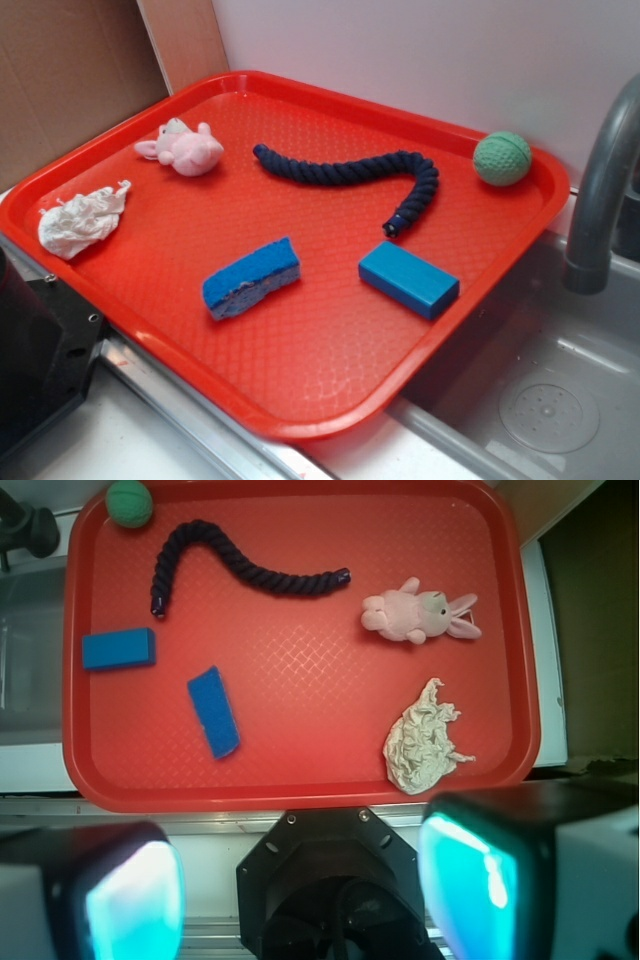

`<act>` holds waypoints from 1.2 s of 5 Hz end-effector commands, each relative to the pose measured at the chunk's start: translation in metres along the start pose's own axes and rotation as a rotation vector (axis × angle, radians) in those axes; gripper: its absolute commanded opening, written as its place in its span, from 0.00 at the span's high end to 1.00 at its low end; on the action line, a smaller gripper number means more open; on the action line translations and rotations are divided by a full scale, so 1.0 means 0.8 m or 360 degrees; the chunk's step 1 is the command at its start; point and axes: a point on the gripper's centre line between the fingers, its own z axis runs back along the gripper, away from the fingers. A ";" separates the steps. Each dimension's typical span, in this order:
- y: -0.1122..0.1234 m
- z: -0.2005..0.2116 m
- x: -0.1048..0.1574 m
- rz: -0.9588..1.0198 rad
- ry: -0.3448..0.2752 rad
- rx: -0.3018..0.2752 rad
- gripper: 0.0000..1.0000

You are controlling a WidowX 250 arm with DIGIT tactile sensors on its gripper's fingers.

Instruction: Grab the white paper.

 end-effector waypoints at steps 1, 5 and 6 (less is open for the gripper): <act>0.000 0.000 0.000 0.0000 0.0000 0.0000 0.00; 0.147 -0.171 0.009 -0.0111 0.0055 0.0072 0.00; 0.134 -0.208 0.003 -0.0171 0.0083 -0.0058 0.00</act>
